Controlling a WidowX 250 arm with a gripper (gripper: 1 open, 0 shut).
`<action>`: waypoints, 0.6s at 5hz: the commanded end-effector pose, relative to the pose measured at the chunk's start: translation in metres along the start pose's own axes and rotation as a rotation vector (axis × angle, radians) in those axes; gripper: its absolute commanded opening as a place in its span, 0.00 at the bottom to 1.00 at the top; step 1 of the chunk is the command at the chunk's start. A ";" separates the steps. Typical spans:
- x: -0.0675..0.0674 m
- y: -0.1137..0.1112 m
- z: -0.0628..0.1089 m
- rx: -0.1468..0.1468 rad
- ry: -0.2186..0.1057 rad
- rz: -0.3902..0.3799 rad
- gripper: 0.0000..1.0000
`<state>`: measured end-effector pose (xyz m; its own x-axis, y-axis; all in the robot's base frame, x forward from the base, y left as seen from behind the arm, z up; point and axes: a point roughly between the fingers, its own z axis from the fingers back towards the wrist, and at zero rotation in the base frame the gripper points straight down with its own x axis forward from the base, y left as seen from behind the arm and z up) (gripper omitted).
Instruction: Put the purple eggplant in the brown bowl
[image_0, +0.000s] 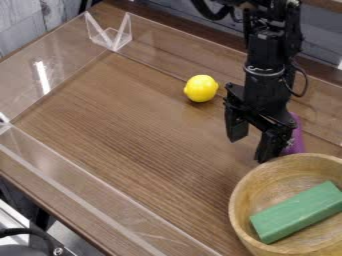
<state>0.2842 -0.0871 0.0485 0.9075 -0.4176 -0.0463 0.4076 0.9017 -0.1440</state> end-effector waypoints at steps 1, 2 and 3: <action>0.008 -0.004 0.016 0.008 -0.072 0.000 1.00; 0.010 -0.003 0.009 0.004 -0.067 0.003 1.00; 0.012 -0.003 0.002 0.000 -0.062 0.006 1.00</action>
<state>0.2890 -0.0899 0.0376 0.9179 -0.3952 -0.0344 0.3862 0.9100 -0.1507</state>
